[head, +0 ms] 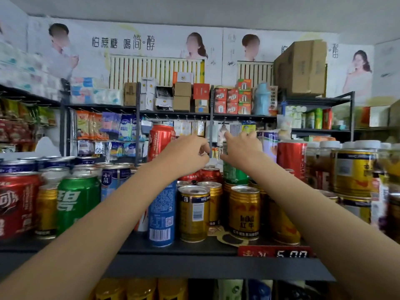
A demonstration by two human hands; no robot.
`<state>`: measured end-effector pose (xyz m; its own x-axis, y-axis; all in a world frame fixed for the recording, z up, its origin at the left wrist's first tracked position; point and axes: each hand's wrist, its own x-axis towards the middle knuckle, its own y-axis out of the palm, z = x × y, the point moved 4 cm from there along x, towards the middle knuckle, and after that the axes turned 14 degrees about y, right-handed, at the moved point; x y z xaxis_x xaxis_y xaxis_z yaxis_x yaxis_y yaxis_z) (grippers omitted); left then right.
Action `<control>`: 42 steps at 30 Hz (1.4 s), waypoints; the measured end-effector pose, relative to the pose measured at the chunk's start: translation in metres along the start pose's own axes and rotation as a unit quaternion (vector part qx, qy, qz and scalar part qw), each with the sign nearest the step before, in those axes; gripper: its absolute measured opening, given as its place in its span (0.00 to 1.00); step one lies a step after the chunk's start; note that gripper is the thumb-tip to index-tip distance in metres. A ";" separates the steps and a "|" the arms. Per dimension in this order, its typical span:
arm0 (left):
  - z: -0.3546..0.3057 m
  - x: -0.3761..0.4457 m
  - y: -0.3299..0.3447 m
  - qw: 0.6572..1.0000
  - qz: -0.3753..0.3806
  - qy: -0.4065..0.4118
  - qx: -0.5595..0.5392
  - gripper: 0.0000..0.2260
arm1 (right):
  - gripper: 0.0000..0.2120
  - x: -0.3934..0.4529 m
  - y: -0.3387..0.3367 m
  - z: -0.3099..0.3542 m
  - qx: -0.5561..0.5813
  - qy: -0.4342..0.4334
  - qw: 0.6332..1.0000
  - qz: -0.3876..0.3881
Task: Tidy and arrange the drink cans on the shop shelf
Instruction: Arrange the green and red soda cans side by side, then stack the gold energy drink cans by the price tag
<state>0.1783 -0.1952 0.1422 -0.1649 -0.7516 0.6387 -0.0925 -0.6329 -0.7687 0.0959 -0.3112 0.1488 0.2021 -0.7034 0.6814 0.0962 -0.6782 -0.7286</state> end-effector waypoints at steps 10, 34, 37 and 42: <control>-0.010 -0.009 -0.012 0.989 -0.130 -0.014 -0.071 0.13 | 0.26 -0.016 -0.037 -0.019 0.261 -0.004 0.957 -0.129; 0.064 -0.195 -0.072 0.935 -0.200 -0.232 -0.180 0.21 | 0.39 -0.191 -0.050 0.148 0.546 -0.176 0.813 0.102; 0.071 -0.197 -0.056 0.956 -0.150 -0.226 -0.111 0.24 | 0.40 -0.201 -0.035 0.151 0.527 -0.164 0.826 0.116; 0.065 -0.184 -0.042 0.974 -0.105 -0.200 -0.033 0.26 | 0.43 -0.201 -0.029 0.147 0.512 -0.144 0.839 0.114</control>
<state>0.2766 -0.0428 0.0596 0.2578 -0.6284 0.7339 -0.1486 -0.7763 -0.6125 0.1954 -0.1188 0.0223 0.5420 -0.6093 0.5788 0.7804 0.1094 -0.6156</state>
